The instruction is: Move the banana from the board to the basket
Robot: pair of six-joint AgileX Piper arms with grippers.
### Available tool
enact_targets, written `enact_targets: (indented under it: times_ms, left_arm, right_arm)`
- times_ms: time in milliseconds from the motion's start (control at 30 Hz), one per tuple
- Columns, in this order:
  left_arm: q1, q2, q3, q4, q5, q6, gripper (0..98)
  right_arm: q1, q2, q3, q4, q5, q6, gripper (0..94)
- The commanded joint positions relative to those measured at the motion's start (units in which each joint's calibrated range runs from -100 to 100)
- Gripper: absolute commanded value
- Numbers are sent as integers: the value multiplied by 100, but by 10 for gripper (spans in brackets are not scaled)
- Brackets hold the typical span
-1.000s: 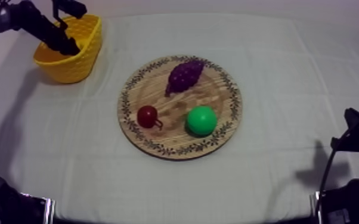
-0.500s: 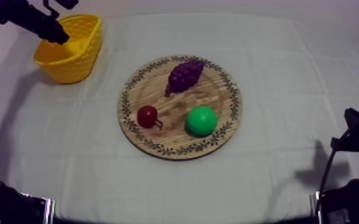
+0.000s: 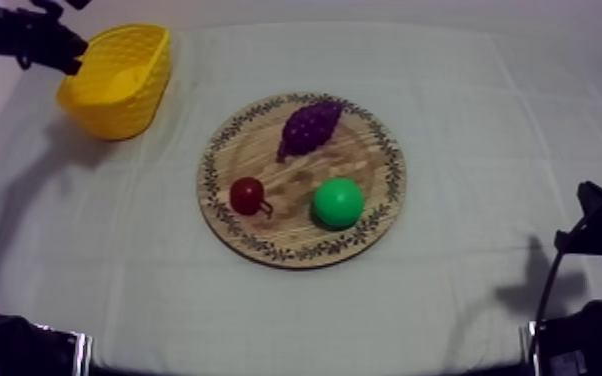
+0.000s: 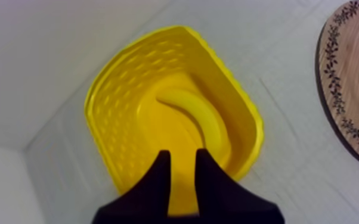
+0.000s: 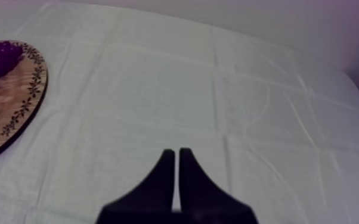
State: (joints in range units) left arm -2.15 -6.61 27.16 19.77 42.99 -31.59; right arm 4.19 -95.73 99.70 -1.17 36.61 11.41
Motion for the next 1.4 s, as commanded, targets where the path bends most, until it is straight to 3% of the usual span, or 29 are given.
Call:
enact_targets:
  times_ms: [0,100,233,400,533,600,733,800,933,1033,1100,1167,1233,1367]
  left_arm:
    - [-58,-856,625,80,-97,38,142]
    - [-182,-1303,994,256,-140,87,51]
    - [-333,-1769,1284,520,-47,132,29]
    - [-265,-2382,1552,465,-73,346,46]
    - [-115,-3056,2375,502,-710,467,30]
    - [-49,-3491,3060,666,-1238,473,17]
    - [162,-4459,4556,1365,-2346,21,5]
    - [294,-4912,5165,1555,-2757,-118,4]
    - [420,-5889,6171,1671,-3198,-159,2]
    - [390,-6636,6581,1671,-3180,-193,2]
    - [403,-6965,6689,1542,-3134,-96,2]
    - [414,-7178,6758,1171,-3111,295,2]
    - [404,-7354,6838,607,-3088,914,2]
    - [353,-7724,7106,-747,-2986,2451,2]
  right_arm:
    - [2,-2,-3,2,0,0,2]
    - [2,-2,-3,2,0,0,2]
    - [2,-2,-3,2,0,0,2]
    - [2,-2,-3,2,0,1,2]
    - [2,-2,-3,2,0,0,2]
    - [2,-2,-3,2,0,2,2]
    - [2,-2,-3,2,0,1,2]
    - [2,-2,-3,2,0,1,2]
    - [2,-2,-3,2,0,1,2]
    - [2,-2,-3,2,0,2,2]
    - [2,-2,-3,2,0,-1,2]
    - [2,-2,-3,2,0,1,2]
    - [2,-2,-3,2,0,1,2]
    - [2,-2,-3,2,0,0,2]
